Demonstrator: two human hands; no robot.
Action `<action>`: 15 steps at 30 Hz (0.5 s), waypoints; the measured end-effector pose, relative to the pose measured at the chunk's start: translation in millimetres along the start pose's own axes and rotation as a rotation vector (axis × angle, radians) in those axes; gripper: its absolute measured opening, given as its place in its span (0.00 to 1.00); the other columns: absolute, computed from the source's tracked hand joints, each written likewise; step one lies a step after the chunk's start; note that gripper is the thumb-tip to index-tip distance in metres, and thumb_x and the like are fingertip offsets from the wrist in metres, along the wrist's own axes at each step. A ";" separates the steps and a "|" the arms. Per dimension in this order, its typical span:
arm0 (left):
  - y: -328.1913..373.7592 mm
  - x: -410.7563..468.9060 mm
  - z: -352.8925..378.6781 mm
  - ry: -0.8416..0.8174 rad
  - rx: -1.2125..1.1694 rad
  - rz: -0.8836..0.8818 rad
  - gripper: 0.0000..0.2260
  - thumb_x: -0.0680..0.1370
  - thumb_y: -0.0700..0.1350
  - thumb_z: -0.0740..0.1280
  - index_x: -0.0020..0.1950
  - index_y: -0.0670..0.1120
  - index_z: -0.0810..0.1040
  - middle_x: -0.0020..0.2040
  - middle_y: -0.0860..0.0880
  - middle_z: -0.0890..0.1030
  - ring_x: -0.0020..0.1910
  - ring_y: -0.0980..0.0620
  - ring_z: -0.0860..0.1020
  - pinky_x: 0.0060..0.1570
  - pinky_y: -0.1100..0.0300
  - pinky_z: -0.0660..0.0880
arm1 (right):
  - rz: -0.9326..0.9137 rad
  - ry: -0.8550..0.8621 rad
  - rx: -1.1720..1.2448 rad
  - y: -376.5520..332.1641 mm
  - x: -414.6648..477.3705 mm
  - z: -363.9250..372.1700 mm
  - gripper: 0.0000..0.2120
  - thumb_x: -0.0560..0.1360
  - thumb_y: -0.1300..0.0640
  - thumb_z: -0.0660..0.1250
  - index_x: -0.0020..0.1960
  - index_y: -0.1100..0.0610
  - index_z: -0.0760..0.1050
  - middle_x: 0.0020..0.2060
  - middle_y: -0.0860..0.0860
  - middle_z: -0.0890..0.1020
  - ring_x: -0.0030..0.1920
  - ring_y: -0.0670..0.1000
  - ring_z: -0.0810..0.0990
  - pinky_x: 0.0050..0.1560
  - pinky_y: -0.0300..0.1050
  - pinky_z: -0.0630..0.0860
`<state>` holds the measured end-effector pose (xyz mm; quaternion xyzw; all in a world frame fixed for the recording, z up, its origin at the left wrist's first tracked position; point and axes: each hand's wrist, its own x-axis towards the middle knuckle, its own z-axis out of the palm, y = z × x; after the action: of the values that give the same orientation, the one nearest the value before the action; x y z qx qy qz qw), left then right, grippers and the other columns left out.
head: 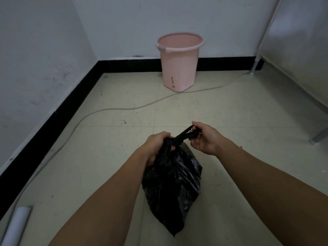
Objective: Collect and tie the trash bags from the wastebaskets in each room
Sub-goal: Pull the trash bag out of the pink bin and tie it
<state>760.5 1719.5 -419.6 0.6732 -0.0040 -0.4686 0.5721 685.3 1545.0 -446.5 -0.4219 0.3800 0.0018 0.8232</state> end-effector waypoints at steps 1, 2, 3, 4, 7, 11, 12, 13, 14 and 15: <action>0.8 -1.9 -3.5 -0.081 -0.037 -0.054 0.15 0.79 0.48 0.58 0.51 0.41 0.80 0.38 0.43 0.80 0.32 0.50 0.77 0.37 0.58 0.74 | 0.001 0.000 0.000 0.3 -0.4 -0.1 0.15 0.77 0.50 0.66 0.34 0.52 0.71 0.32 0.47 0.77 0.33 0.48 0.75 0.35 0.40 0.71; 0.7 -5.1 -7.1 -0.171 -0.043 -0.101 0.14 0.79 0.47 0.57 0.52 0.41 0.80 0.38 0.44 0.80 0.33 0.50 0.77 0.38 0.58 0.74 | 0.001 -0.002 -0.002 0.2 -1.0 0.5 0.15 0.77 0.50 0.66 0.34 0.52 0.71 0.32 0.47 0.77 0.33 0.48 0.75 0.35 0.40 0.72; -0.5 -7.7 -10.4 -0.260 -0.034 -0.133 0.13 0.79 0.45 0.57 0.53 0.42 0.80 0.38 0.45 0.79 0.35 0.50 0.77 0.40 0.57 0.75 | 0.001 -0.007 -0.005 -0.1 -1.4 1.7 0.15 0.77 0.49 0.67 0.34 0.52 0.71 0.32 0.47 0.77 0.33 0.48 0.76 0.35 0.40 0.72; -2.3 -9.7 -13.0 -0.341 -0.022 -0.141 0.13 0.79 0.43 0.57 0.55 0.41 0.79 0.39 0.45 0.79 0.38 0.50 0.77 0.43 0.57 0.75 | 0.002 -0.013 -0.009 -0.5 -1.7 3.1 0.15 0.77 0.49 0.67 0.34 0.52 0.71 0.31 0.47 0.77 0.32 0.47 0.76 0.35 0.40 0.72; -6.8 -13.4 -14.9 -0.499 -0.022 -0.102 0.14 0.81 0.39 0.56 0.63 0.38 0.74 0.45 0.45 0.81 0.44 0.50 0.79 0.52 0.57 0.76 | 0.021 -0.050 -0.008 0.0 -2.7 6.7 0.15 0.77 0.49 0.67 0.34 0.52 0.70 0.30 0.47 0.76 0.32 0.47 0.77 0.36 0.41 0.75; -7.1 -15.4 -10.4 -0.573 -0.049 -0.123 0.15 0.79 0.41 0.56 0.63 0.39 0.74 0.48 0.45 0.82 0.47 0.49 0.79 0.54 0.56 0.74 | 0.033 -0.083 0.017 -0.3 -4.5 7.1 0.16 0.77 0.49 0.66 0.33 0.53 0.69 0.29 0.48 0.74 0.29 0.48 0.76 0.31 0.40 0.78; -7.2 -14.9 -9.7 -0.584 -0.037 -0.110 0.17 0.79 0.41 0.55 0.64 0.39 0.75 0.51 0.43 0.82 0.50 0.49 0.79 0.55 0.55 0.74 | 0.031 -0.082 0.018 -0.8 -4.9 6.7 0.16 0.77 0.49 0.66 0.33 0.53 0.69 0.30 0.48 0.73 0.30 0.48 0.76 0.31 0.40 0.77; -7.6 -13.9 -8.9 -0.593 -0.019 -0.086 0.18 0.79 0.40 0.55 0.66 0.37 0.73 0.56 0.42 0.81 0.53 0.48 0.79 0.56 0.55 0.75 | 0.027 -0.078 0.015 -1.4 -4.8 6.2 0.16 0.77 0.49 0.66 0.33 0.53 0.69 0.31 0.49 0.73 0.30 0.48 0.75 0.31 0.39 0.76; -8.0 -13.2 -8.4 -0.606 -0.006 -0.061 0.20 0.79 0.40 0.55 0.69 0.36 0.71 0.60 0.41 0.79 0.56 0.48 0.78 0.57 0.55 0.75 | 0.023 -0.077 0.010 -1.8 -4.6 5.5 0.16 0.77 0.49 0.66 0.33 0.52 0.68 0.33 0.49 0.73 0.31 0.48 0.75 0.31 0.39 0.76; -8.5 -12.4 -7.9 -0.622 -0.001 -0.041 0.20 0.79 0.40 0.55 0.70 0.36 0.70 0.62 0.40 0.78 0.58 0.48 0.77 0.58 0.55 0.74 | 0.018 -0.077 0.005 -2.0 -4.1 4.3 0.16 0.77 0.49 0.66 0.33 0.52 0.68 0.34 0.49 0.73 0.32 0.49 0.75 0.31 0.39 0.76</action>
<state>754.1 1735.2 -419.2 0.4970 -0.1654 -0.6635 0.5342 685.7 1548.0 -441.1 -0.4160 0.3520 0.0247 0.8381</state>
